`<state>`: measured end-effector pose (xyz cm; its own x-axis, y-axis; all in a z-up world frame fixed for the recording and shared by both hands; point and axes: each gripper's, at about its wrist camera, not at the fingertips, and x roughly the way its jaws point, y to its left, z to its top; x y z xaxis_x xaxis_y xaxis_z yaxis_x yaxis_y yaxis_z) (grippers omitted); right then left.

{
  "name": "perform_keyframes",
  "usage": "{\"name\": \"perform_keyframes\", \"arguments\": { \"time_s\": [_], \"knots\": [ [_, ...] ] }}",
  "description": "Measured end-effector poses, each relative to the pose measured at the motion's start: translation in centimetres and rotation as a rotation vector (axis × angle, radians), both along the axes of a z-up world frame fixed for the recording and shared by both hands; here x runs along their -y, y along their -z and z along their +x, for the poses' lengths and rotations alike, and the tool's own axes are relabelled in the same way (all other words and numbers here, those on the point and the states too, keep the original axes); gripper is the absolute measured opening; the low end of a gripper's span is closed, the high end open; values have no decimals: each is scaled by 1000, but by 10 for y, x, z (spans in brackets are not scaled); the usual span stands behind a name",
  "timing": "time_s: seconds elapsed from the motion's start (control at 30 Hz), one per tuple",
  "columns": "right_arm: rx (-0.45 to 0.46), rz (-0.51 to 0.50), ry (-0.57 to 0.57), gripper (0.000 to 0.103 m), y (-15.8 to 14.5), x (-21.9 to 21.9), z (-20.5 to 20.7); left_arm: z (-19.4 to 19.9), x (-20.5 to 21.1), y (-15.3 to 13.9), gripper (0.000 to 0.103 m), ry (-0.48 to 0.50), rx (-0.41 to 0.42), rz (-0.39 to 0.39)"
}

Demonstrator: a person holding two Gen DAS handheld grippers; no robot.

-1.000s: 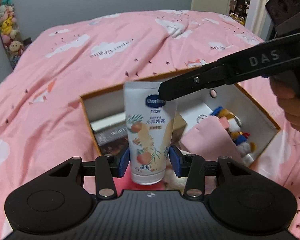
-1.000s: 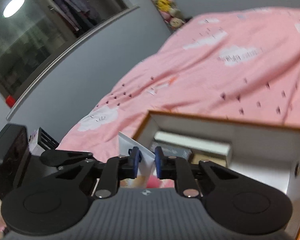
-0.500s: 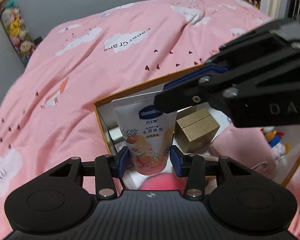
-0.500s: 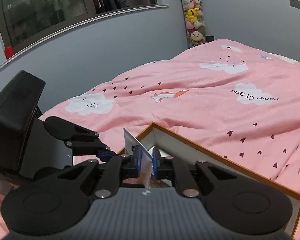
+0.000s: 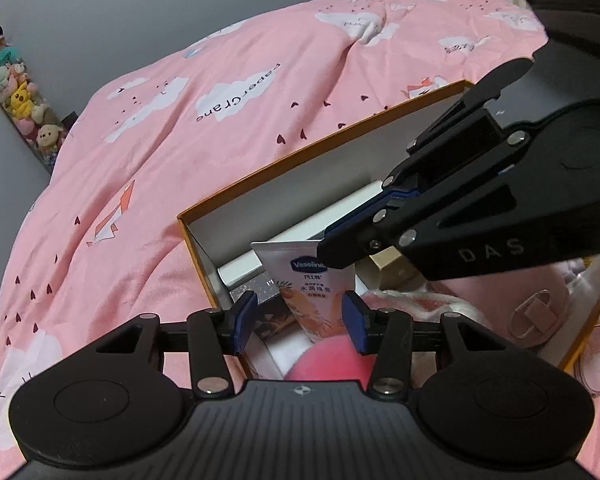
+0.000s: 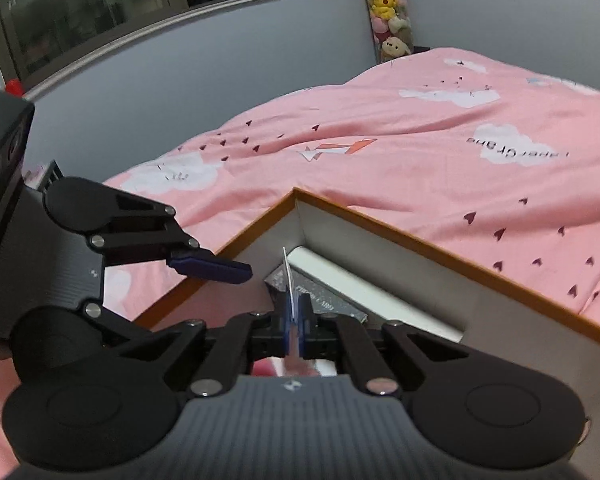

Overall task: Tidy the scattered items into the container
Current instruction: 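Release the cube into the orange box with the right tool while the left tool lowers the tube, then move the left tool to the dark grey box while the right tool approaches the mirror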

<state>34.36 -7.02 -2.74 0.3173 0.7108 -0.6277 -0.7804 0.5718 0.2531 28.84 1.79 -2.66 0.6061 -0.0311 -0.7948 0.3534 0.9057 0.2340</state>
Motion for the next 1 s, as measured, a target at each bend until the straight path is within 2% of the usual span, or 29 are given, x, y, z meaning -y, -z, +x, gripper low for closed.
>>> {"name": "perform_keyframes", "arguments": {
  "time_s": [0.33, 0.47, 0.53, 0.6, 0.77, 1.0],
  "knots": [
    [6, -7, 14, 10, -12, 2, -11, -21, -4, -8, 54, -18, -10, -62],
    [17, -19, 42, 12, -19, 7, -20, -33, -6, -20, 54, -47, 4, -90],
    [23, -21, 60, 15, -26, 12, -28, -44, -7, -30, 54, -59, 21, -114],
    [41, -24, 80, 26, -33, 19, -40, -57, -8, -41, 54, -76, 48, -133],
    [69, 1, 122, 37, -50, 41, -79, -97, -10, -64, 55, -118, 107, -201],
    [20, 84, 189, 48, -56, 74, -141, -144, -7, -65, 55, -206, 105, -241]
  ]
}}
